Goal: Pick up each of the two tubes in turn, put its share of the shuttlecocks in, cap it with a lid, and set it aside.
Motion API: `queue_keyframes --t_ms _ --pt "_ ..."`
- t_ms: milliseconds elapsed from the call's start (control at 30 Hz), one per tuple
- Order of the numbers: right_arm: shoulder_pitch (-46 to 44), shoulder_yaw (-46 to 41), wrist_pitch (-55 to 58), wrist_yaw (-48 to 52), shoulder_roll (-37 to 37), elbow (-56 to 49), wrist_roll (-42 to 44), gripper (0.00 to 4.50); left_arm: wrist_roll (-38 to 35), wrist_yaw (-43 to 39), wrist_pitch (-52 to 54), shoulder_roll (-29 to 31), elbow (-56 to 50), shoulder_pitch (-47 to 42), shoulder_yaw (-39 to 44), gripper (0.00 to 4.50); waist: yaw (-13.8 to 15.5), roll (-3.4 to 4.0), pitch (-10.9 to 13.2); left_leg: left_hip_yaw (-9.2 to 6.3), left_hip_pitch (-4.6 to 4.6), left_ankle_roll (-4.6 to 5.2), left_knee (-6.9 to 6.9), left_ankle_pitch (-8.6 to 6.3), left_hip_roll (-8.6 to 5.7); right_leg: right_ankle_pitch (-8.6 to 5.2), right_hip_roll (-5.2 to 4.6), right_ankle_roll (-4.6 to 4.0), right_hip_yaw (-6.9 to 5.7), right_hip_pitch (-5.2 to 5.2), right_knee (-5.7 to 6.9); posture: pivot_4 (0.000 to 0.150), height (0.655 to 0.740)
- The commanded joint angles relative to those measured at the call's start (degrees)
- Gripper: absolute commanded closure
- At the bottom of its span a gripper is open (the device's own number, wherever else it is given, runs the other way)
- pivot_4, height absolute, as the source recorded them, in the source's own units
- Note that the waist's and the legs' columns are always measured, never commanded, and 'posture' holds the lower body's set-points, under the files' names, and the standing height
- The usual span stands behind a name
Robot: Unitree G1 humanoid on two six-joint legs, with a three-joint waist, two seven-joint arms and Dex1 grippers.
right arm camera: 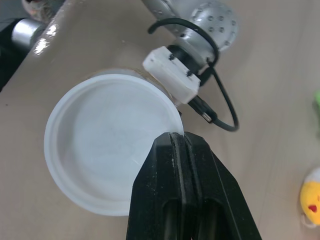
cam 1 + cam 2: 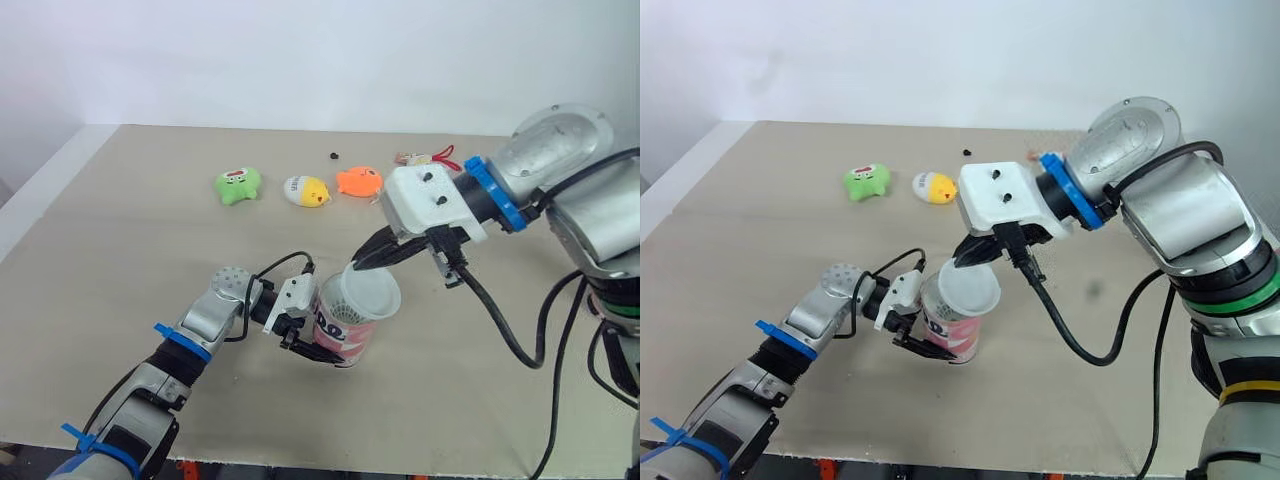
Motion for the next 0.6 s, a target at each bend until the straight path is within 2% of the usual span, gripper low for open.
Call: queue_keyframes --t_ms 33,600 --pt "-1.1 -0.9 -0.7 0.5 0.8 -1.4 -0.9 4.4 5.2 0.4 0.7 1.6 3.6 2.4 -3.9 1.67 0.0 0.0 0.0 -0.01 0.01 0.0 0.0 0.0 0.02 0.01 0.02 -0.03 0.0 0.0 0.01 0.15 0.74" --pt "0.3 2.6 -4.9 0.7 3.4 -3.8 -7.8 4.4 6.2 1.5 -1.6 1.1 5.6 1.8 -4.0 1.67 0.0 0.01 0.0 0.0 0.08 -0.01 0.06 0.01 0.08 0.04 0.1 -0.03 0.01 0.04 0.03 0.15 0.74"
